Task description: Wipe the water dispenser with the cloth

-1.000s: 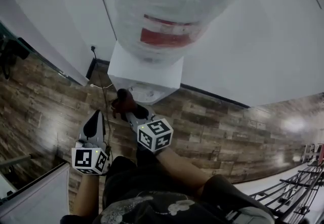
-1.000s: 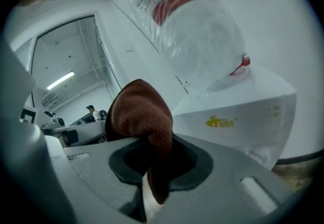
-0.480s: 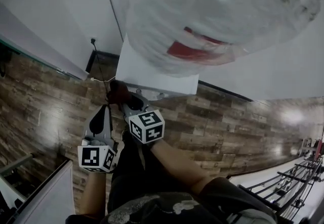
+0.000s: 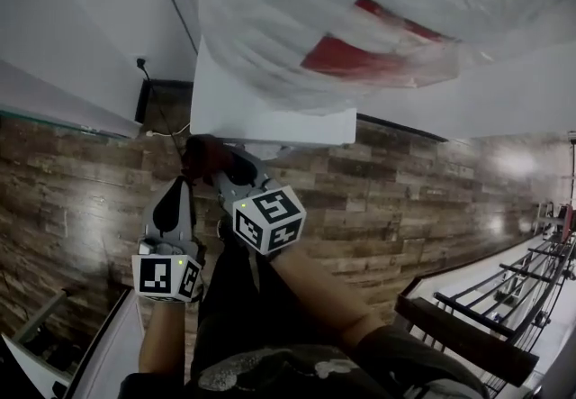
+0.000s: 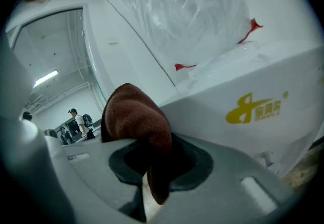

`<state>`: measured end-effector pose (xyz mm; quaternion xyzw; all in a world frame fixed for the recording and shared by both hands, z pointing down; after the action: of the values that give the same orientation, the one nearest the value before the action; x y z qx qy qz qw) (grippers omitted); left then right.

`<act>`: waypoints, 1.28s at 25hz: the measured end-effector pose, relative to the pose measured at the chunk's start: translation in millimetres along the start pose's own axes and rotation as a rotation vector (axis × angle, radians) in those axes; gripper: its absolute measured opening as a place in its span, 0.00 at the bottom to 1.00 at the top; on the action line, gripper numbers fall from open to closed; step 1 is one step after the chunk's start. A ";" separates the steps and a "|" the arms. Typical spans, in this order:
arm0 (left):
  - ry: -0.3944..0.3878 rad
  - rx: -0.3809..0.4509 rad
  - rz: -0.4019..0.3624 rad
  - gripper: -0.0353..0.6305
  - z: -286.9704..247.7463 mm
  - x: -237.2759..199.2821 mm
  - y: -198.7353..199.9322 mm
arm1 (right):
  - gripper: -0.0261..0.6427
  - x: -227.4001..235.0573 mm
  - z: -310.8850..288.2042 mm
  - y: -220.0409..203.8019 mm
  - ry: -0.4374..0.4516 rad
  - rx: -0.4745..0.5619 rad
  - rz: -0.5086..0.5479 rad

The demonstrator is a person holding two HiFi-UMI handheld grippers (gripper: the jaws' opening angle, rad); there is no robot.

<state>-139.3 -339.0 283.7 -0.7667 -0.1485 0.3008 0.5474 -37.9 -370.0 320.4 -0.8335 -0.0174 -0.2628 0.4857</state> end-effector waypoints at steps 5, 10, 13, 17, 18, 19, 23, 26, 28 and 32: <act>-0.059 -0.023 -0.010 0.08 -14.0 7.8 -3.0 | 0.13 16.6 28.2 5.9 -0.067 0.090 -0.085; -0.098 -0.036 -0.028 0.08 -27.0 18.8 -9.1 | 0.13 49.6 61.2 11.9 -0.164 0.149 -0.134; -0.106 -0.035 -0.029 0.08 -33.2 29.6 -9.9 | 0.13 72.5 82.9 16.1 -0.214 0.176 -0.162; -0.119 -0.029 -0.020 0.08 -42.0 49.3 -13.2 | 0.13 106.5 114.0 20.5 -0.277 0.209 -0.196; -0.126 -0.028 -0.019 0.08 -45.0 55.2 -14.7 | 0.13 115.9 121.7 21.6 -0.295 0.220 -0.204; -0.132 -0.028 -0.019 0.08 -47.8 61.6 -15.9 | 0.13 125.1 129.1 22.6 -0.314 0.230 -0.210; -0.158 -0.026 -0.017 0.08 -56.6 90.2 -18.9 | 0.13 155.2 153.9 25.2 -0.367 0.250 -0.217; -0.177 -0.028 -0.021 0.08 -63.8 110.0 -23.4 | 0.13 175.7 165.4 23.4 -0.400 0.250 -0.221; -0.179 -0.029 -0.020 0.08 -68.3 120.6 -26.3 | 0.13 189.1 169.5 20.6 -0.415 0.232 -0.226; -0.146 -0.016 -0.029 0.08 -67.7 132.5 -24.8 | 0.13 195.0 179.8 24.6 -0.384 0.231 -0.213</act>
<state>8.0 -307.1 282.1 -0.7448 -0.2015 0.3470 0.5332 212.8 -279.9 319.3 -0.8005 -0.2272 -0.1456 0.5352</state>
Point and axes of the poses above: the fingertips, and each gripper's own axes: z backward along the fingers, x to its right, y out of its top, the point moved 4 cm from there along z, backward along the fingers, and after that the axes turned 4 degrees about -y, right-handed, at the moved point
